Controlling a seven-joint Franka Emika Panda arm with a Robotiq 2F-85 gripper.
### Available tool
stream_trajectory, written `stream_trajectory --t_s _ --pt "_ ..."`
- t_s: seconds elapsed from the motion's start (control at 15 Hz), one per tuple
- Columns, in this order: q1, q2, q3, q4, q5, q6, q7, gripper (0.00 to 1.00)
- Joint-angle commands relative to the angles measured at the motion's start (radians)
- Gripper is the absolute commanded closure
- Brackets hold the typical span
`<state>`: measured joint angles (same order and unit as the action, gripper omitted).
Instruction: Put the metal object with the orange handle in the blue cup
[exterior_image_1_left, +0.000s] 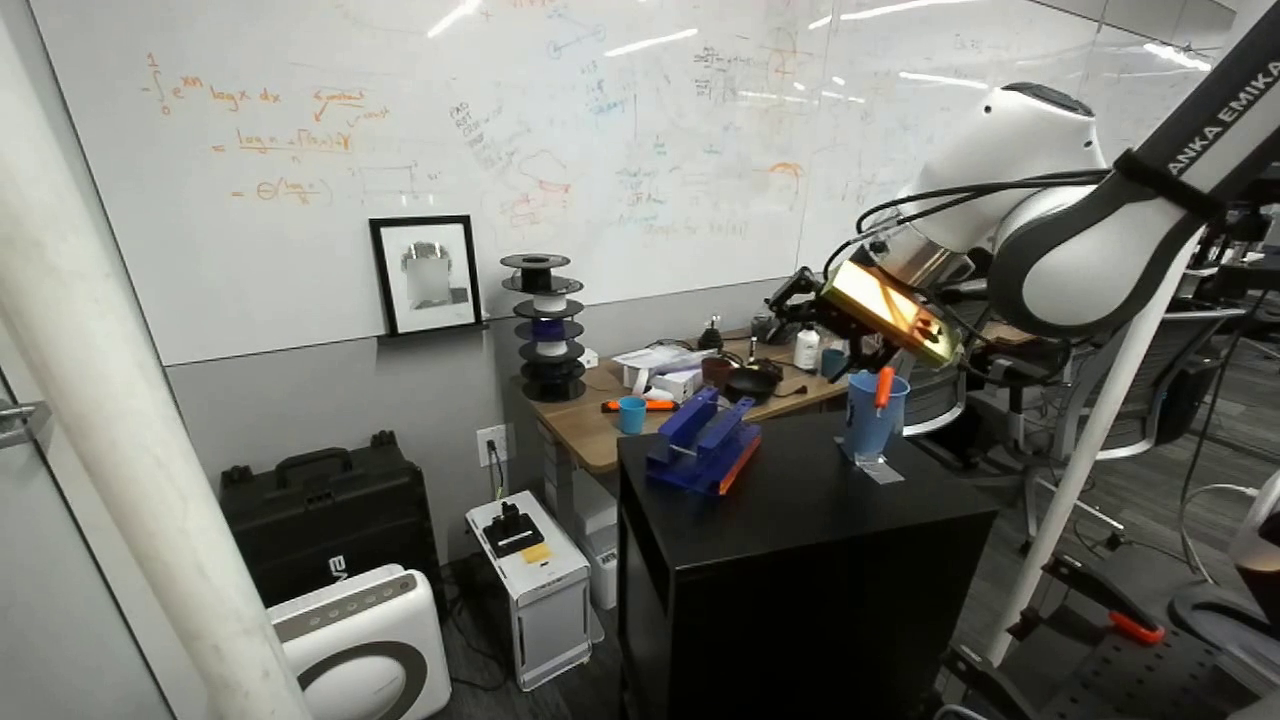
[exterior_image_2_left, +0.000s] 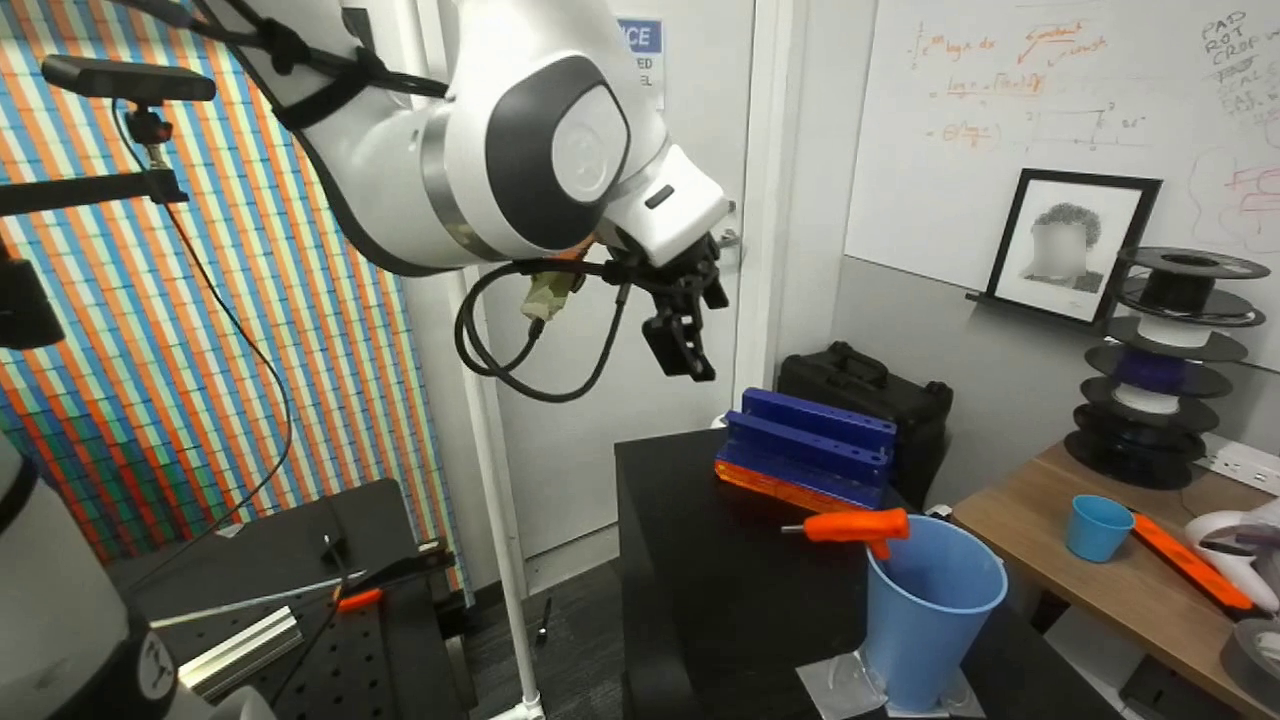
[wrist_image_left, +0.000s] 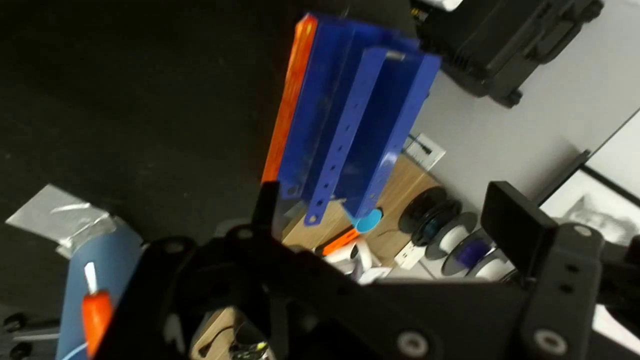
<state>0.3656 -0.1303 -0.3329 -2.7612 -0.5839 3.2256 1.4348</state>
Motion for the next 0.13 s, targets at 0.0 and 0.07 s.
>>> stream_trajectory --t_s 0.0,0.07 --pt "0.06 0.005 -0.017 0.001 0.002 0.001 0.019 0.0" --pt "0.093 0.009 -0.027 0.001 0.003 0.002 0.031 0.0"
